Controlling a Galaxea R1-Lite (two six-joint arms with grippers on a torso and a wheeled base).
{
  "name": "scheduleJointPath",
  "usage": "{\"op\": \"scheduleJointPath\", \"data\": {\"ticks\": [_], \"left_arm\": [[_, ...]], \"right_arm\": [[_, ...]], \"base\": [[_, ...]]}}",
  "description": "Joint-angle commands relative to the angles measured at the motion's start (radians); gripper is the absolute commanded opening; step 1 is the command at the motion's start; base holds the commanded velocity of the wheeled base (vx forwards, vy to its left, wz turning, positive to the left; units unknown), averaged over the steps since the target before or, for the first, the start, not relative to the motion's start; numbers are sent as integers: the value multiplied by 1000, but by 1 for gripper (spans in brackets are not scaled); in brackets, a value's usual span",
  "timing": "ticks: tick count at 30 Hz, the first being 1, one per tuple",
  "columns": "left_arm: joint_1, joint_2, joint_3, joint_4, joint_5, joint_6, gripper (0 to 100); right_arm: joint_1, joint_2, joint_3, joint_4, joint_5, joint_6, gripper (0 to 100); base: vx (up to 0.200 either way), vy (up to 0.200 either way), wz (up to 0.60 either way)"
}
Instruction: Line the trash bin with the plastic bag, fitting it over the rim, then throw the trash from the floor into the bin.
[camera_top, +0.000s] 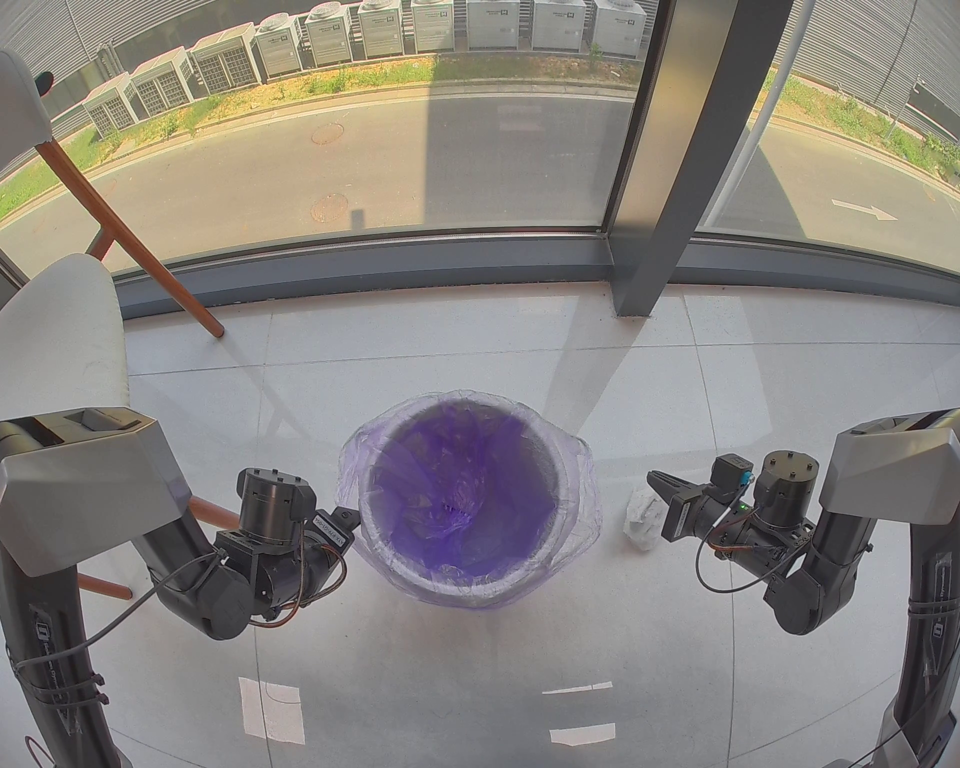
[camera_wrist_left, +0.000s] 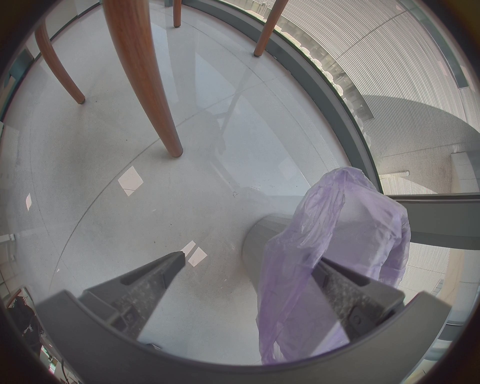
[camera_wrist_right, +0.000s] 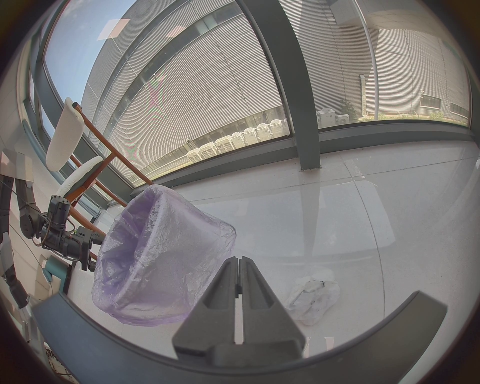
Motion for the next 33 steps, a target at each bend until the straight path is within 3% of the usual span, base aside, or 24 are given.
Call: {"op": "scheduleJointPath", "data": {"ticks": [1,12,23,24,29,33], "left_arm": [[-6,37,-19,0,1,-1,0],[-10,71,-37,-2,40,-2,0],[-27,63,-39,-2,65,-11,0],[-29,63,-40,-2,65,-11,0],[-32,60,-43,-3,65,-10,0],[-38,60,-40,-3,67,-11,0]], "right_arm": [[2,-9,18,-10,1,-1,0],[60,55,220,-10,11,4,0],[166,150,75,-9,2,79,0],[166,150,73,-7,2,81,100],[172,157,55,-9,1,99,100],[197,144,39,-9,-42,251,100]], "base": [[0,0,0],[0,0,0],[0,0,0],[0,0,0],[0,0,0],[0,0,0]]}}
